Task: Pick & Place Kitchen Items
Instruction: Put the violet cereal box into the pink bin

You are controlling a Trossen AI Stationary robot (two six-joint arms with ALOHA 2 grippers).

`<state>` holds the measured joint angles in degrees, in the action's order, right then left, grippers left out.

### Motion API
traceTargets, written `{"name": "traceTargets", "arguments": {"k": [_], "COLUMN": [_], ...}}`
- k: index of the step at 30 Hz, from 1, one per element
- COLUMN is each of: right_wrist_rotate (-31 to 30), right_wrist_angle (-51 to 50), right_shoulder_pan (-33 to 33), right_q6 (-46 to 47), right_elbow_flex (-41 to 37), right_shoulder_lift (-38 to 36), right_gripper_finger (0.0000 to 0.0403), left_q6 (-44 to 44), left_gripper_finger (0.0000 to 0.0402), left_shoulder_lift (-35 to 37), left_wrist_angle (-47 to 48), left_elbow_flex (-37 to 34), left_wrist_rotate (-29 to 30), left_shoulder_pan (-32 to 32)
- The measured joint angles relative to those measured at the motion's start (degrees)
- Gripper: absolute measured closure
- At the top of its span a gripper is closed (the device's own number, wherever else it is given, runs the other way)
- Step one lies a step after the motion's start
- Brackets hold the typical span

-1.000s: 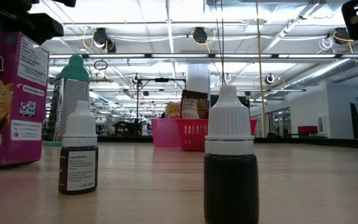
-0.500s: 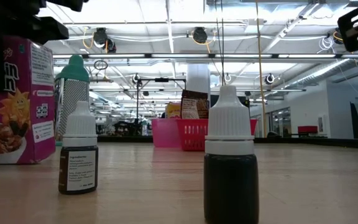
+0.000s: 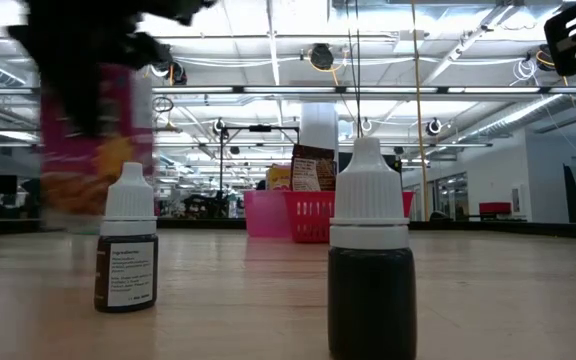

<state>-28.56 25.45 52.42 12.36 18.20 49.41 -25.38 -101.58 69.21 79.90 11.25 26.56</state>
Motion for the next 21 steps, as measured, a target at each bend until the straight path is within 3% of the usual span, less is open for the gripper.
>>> {"name": "traceTargets", "arguments": {"k": [7,21], "right_wrist_rotate": [0.1,0.1], "right_wrist_angle": [0.0,-0.1], "right_shoulder_pan": [0.0,0.0], "right_q6": [0.0,0.0], "right_elbow_flex": [0.0,0.0], "right_shoulder_lift": [0.0,0.0], "right_gripper_finger": [0.0279,0.0279], "left_q6": [7.6,25.1], "left_gripper_finger": [0.0252,0.0252], "left_shoulder_lift": [0.0,0.1], "left_wrist_angle": [3.5,4.0], "left_elbow_flex": [6.2,12.1], "left_wrist_rotate": [5.3,6.9], "left_shoulder_pan": [-6.4,-21.1]}}
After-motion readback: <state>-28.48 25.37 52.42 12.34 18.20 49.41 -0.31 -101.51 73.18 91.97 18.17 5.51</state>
